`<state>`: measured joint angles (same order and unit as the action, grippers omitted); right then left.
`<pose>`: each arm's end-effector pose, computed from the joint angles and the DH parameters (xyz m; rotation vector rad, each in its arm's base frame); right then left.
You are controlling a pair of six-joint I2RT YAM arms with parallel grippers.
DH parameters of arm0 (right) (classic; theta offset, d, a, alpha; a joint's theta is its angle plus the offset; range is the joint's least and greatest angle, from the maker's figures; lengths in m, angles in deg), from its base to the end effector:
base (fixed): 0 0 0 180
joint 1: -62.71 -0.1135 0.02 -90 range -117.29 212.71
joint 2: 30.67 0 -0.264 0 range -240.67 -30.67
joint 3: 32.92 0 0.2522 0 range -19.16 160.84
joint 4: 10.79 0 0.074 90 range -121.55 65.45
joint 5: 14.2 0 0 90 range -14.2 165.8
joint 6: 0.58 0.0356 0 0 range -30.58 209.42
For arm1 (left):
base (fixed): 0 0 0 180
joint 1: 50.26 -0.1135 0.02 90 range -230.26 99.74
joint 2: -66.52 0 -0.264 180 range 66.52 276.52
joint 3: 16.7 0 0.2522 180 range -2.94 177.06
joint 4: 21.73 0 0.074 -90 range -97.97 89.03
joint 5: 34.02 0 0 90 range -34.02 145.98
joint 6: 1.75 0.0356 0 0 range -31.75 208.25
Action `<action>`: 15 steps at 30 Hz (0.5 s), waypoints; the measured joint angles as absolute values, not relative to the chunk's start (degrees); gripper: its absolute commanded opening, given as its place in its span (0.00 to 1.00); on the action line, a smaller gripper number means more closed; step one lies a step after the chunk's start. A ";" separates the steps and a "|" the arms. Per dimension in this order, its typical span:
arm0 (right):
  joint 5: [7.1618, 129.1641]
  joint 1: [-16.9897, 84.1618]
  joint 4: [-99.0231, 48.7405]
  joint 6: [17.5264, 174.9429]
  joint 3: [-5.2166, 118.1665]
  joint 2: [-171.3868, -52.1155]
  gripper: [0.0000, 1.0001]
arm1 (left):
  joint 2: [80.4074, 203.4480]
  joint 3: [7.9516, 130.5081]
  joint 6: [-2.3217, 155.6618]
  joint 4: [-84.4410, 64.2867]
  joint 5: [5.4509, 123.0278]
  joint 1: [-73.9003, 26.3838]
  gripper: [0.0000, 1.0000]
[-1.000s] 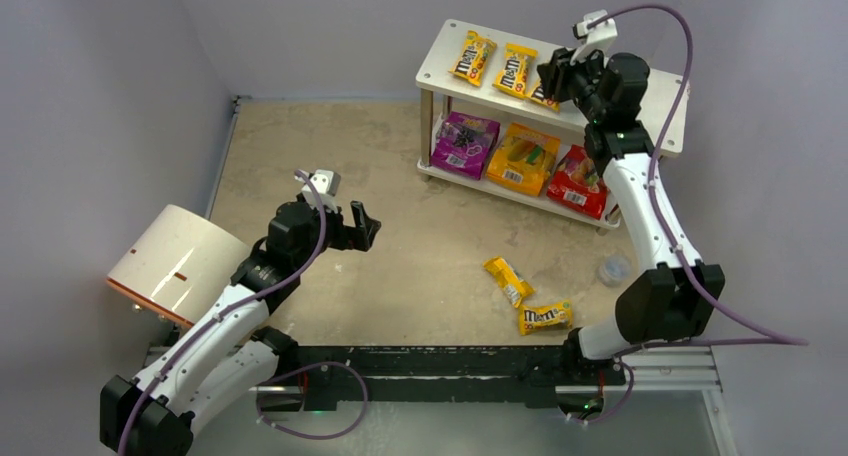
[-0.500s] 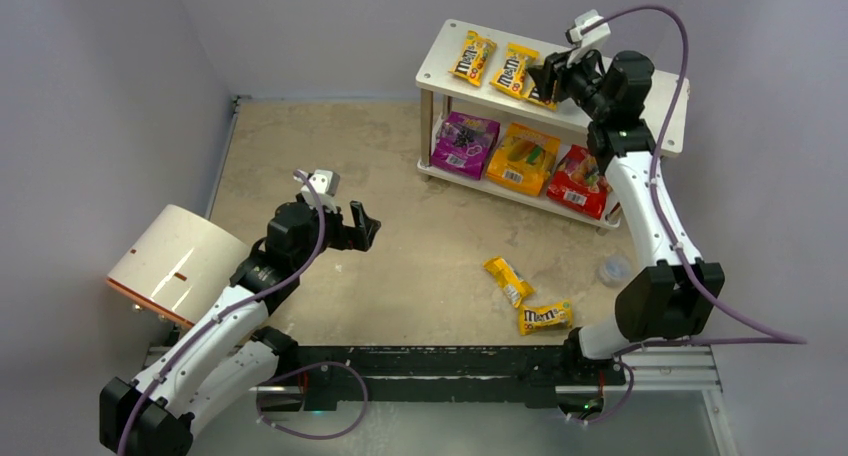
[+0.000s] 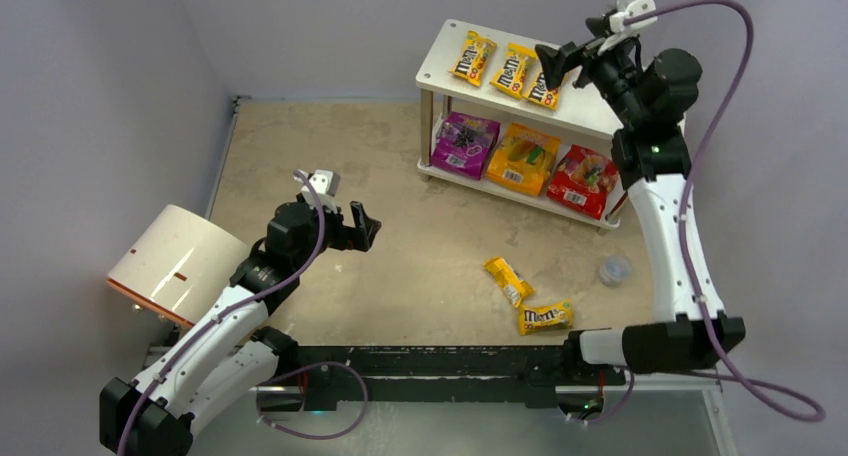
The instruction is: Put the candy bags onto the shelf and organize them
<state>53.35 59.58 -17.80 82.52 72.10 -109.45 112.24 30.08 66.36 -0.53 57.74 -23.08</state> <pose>0.2946 0.0297 0.5192 -0.4451 1.1826 0.1850 0.1692 -0.0881 0.2694 0.1120 1.9661 -0.5986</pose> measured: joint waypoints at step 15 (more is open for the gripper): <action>61.98 24.74 -18.46 99.62 35.63 -92.32 0.99 | 112.30 30.08 66.21 -0.62 59.03 -23.08 1.00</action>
